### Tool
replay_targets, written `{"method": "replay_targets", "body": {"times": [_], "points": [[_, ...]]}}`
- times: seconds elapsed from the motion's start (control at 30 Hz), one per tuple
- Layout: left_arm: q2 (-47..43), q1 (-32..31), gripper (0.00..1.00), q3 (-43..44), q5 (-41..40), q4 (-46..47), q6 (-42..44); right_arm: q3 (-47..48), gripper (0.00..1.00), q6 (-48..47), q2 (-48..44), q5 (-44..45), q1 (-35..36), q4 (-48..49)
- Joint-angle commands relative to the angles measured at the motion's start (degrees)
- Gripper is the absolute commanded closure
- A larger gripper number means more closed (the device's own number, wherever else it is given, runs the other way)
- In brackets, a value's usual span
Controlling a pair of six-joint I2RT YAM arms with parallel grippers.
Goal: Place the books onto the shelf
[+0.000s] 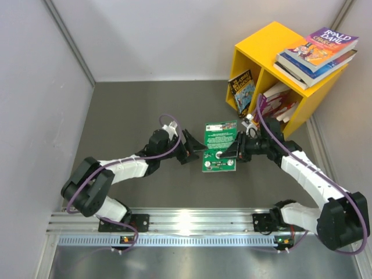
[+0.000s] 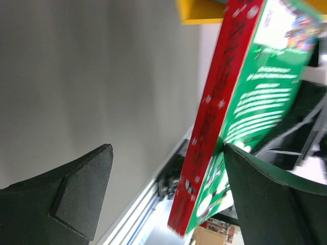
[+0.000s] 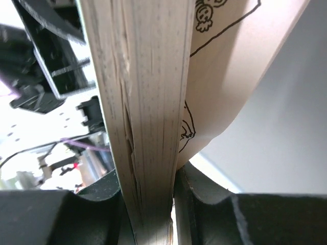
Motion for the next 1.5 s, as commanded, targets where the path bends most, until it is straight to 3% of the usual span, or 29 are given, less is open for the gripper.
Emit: {"method": "replay_targets", "body": {"times": [0.0,0.1,0.23,0.43,0.53,0.63,0.67,0.7,0.8,0.87,0.9,0.93,0.97,1.07,1.3,1.47], "points": [[-2.42,1.18,0.06,0.1,5.35,15.33,-2.79,3.34,1.0,4.09,-4.52,-7.14,1.18,7.18],[-1.55,1.1,0.08,1.68,8.06,18.85,-4.19,1.67,1.0,7.59,-6.1,-8.72,1.27,11.64],[0.74,1.1,0.19,4.83,12.64,22.9,-6.3,-1.58,1.0,12.26,-7.42,-9.78,1.71,18.25],[1.88,1.1,0.3,11.52,16.77,15.89,-1.04,-2.99,1.0,16.75,-6.64,-10.57,2.94,24.86],[2.32,1.1,0.43,15.65,17.74,9.13,3.09,-2.47,1.0,15.7,-5.76,-10.05,3.47,23.98],[3.2,1.1,0.73,20.04,17.92,-0.1,8.45,-2.2,1.0,15.26,-4.97,-9.69,3.56,24.06],[3.38,1.1,0.92,21.1,17.57,-6.3,11.77,-2.12,1.0,15.08,-4.44,-9.52,3.56,24.06],[3.64,1.1,1.0,23.54,16.96,-9.24,13.54,-1.77,1.0,15.0,-4.09,-9.52,3.56,24.15],[5.04,1.1,1.0,27.77,14.32,-19.07,19.61,-0.28,0.99,13.94,-3.04,-8.9,3.56,22.4],[5.66,1.27,1.0,30.23,10.56,-22.35,23.55,2.26,0.56,11.06,-2.33,-6.89,3.56,15.94],[5.84,1.36,1.0,31.03,9.32,-24.62,24.8,3.58,0.18,9.39,-2.15,-5.66,3.56,12.84],[6.27,1.45,1.0,31.82,8.18,-25.26,25.94,4.82,0.05,5.89,-1.98,-2.69,3.65,9.16],[6.63,1.88,1.0,33.75,7.03,-25.87,27.69,7.7,0.0,4.03,-1.8,-0.66,3.56,2.16],[8.91,3.82,1.0,38.05,5.53,-26.4,28.94,12.28,0.0,-1.43,-2.67,6.46,3.56,-8.94],[20.05,5.05,1.0,52.99,2.72,-27.37,33.42,15.02,0.0,-3.99,-9.44,19.64,3.03,-23.02],[26.66,4.96,1.0,62.66,2.28,-23.0,32.72,16.86,0.0,-5.74,-13.92,23.7,0.75,-29.62]]}}
